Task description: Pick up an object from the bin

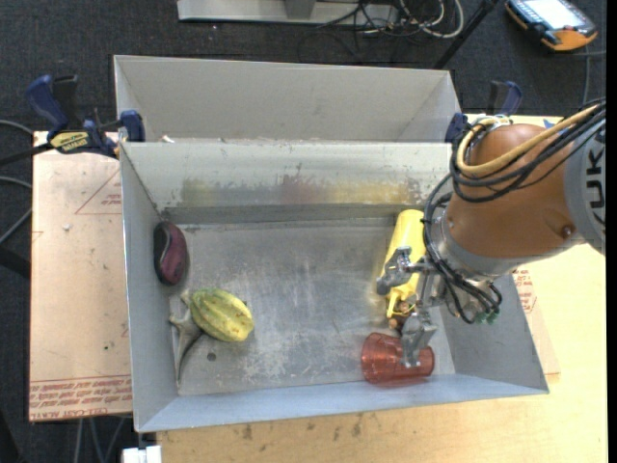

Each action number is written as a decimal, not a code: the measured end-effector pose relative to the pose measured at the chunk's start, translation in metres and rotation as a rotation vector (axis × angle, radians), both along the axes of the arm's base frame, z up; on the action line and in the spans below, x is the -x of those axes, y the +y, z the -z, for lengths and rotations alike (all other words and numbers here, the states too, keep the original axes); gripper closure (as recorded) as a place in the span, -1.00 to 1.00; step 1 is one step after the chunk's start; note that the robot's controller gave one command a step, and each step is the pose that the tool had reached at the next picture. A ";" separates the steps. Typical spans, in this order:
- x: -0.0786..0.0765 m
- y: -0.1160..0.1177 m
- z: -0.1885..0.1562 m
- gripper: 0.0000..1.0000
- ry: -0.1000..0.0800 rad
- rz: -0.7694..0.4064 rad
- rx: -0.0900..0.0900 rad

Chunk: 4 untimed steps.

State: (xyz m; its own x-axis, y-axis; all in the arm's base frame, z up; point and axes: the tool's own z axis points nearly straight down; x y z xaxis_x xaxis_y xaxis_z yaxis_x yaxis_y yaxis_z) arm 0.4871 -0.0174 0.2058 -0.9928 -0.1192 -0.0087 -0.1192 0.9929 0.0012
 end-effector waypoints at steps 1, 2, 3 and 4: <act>-0.038 -0.018 0.045 -1.00 0.003 -0.359 0.004; -0.020 -0.021 0.119 1.00 0.008 -0.346 0.011; -0.021 -0.021 0.119 1.00 0.006 -0.346 0.011; -0.022 -0.020 0.117 1.00 0.002 -0.346 0.009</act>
Offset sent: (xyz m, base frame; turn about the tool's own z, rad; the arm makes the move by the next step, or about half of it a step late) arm 0.0130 -0.0181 -0.1358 -0.3461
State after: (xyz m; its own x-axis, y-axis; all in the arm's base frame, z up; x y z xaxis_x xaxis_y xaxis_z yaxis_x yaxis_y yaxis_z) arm 0.5086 -0.0372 0.0885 -0.8936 -0.4488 -0.0044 -0.4488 0.8936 -0.0070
